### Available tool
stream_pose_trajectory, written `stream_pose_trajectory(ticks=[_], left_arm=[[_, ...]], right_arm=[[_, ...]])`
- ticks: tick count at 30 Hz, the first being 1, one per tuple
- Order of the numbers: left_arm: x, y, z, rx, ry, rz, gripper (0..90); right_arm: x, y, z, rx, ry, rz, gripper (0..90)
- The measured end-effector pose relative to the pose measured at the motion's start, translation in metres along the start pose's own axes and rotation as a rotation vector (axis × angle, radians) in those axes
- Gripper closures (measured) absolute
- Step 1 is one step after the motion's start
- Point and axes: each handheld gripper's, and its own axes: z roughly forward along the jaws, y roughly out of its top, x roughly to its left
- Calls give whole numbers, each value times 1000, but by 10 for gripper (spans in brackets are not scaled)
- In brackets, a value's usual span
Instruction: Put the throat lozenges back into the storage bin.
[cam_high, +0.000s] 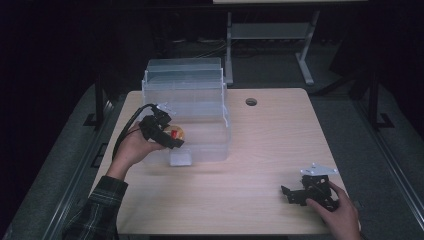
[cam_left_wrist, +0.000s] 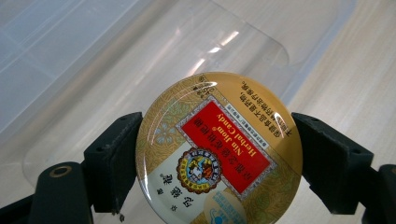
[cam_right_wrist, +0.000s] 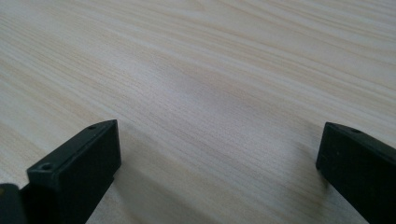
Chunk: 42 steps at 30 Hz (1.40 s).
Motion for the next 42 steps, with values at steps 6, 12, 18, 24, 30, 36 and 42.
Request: stream_pose_trajectory(ticks=[6,12,18,24,30,36,42], left_arm=[[9,-3,0,6,12,-24,195],[19,-8,1,9,23,-57,194],[28,-14,0,11,36,-79,195],[37,-20,-1,14,48,-106,194],[48,-28,-2,14,69,-141,194],[55,-34,-3,28,85,-156,194],[60,-38,-7,29,97,-171,194]], right_arm=[[0,0,0,0,0,0,0],[0,0,0,0,0,-1,0],[0,0,0,0,0,0,0],[0,0,0,0,0,0,0],[0,0,0,0,0,0,0],[0,0,0,0,0,0,0],[0,0,0,0,0,0,0]])
